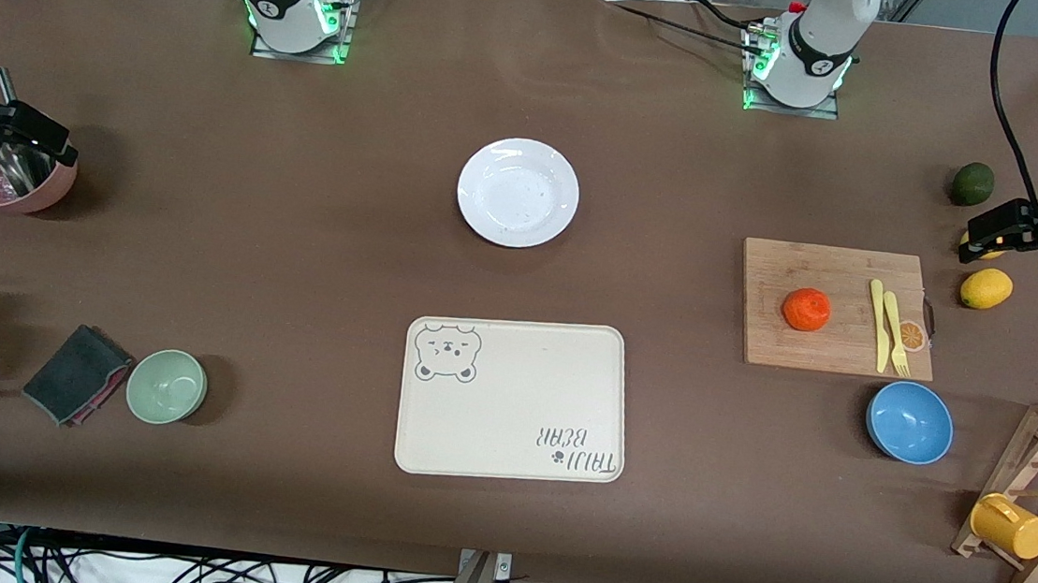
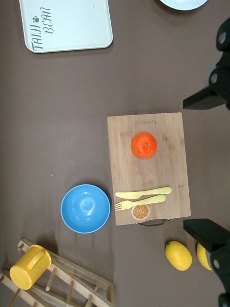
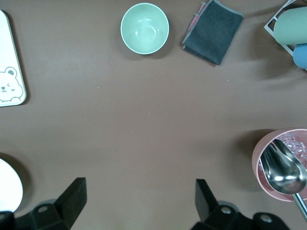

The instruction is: Place orange and plate with both arms

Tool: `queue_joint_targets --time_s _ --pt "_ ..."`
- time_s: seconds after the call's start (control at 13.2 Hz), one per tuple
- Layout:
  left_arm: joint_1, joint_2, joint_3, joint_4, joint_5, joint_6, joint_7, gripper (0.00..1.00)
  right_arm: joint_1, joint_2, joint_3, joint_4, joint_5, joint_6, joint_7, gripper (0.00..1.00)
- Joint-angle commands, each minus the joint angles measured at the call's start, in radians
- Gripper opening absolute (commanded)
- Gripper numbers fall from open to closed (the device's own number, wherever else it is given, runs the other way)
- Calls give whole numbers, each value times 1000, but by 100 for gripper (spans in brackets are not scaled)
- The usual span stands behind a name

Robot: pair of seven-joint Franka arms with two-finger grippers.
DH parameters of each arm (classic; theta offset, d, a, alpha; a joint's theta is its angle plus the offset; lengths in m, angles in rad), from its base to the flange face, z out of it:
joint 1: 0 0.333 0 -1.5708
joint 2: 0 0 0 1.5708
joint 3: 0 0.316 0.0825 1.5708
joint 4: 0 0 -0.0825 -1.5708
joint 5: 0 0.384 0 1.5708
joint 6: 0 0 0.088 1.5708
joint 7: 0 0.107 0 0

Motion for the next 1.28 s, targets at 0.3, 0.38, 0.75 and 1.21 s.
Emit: queue_joint_targets --time_s 0.3,0.38,0.75,1.21 --pt "5 37 -9 22 -17 -16 5 100 0 -1 4 14 5 -17 -20 100" --pt "3 47 -9 19 -20 -17 5 100 2 -1 6 14 3 -18 -20 100" --pt "-10 168 -11 10 -2 -61 2 100 0 -4 6 14 0 -35 -20 100" --pt "-29 254 -18 -158 63 77 -7 100 8 -1 9 20 0 -31 -20 100"
